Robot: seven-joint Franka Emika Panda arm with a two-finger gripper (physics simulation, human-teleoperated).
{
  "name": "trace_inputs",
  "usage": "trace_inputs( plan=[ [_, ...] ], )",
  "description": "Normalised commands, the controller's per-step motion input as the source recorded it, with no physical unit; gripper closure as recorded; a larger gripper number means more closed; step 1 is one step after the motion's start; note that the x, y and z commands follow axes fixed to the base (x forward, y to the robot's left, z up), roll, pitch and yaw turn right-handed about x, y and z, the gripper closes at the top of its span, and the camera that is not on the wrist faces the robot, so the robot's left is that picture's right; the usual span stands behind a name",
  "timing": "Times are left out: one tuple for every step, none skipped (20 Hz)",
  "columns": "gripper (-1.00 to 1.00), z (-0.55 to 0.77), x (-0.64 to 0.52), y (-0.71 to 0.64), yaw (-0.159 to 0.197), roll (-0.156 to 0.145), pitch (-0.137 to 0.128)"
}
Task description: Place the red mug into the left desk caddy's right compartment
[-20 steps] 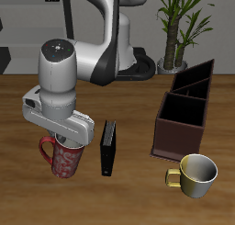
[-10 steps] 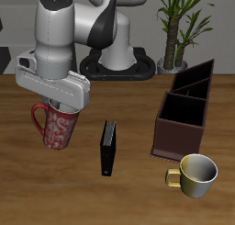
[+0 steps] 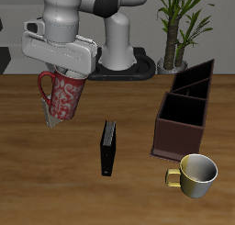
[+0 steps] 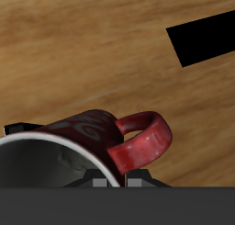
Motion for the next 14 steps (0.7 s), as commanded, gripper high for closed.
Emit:
trace_inputs(
  plan=[
    [1.0,0.26,-0.45,0.46,0.079,0.044,0.109],
    [1.0,0.2,-0.37,0.32,-0.003,0.043,0.024],
    [1.0,0.09,-0.2,0.15,-0.002,-0.031,-0.003],
    [1.0,0.14,-0.43,0.66,0.108,0.031,0.089],
    [1.0,0.03,-0.26,0.37,-0.006,0.037,0.134],
    [1.0,0.13,-0.31,0.43,0.066,-0.02,-0.04],
    [1.0,0.06,-0.25,0.27,0.017,-0.015,0.01],
    [1.0,0.07,-0.37,0.49,-0.009,0.061,0.055],
    [1.0,-0.01,0.01,-0.01,0.0,0.0,0.0],
    [1.0,0.0,0.0,0.0,0.0,0.0,0.0],
    [1.0,0.46,-1.31,2.0,0.153,0.254,-0.132],
    [1.0,0.13,-0.43,0.88,0.113,0.137,0.008],
    [1.0,-0.02,0.01,-0.04,0.0,0.0,0.0],
    [1.0,0.24,-0.4,0.8,0.239,0.047,-0.11]
  ],
)
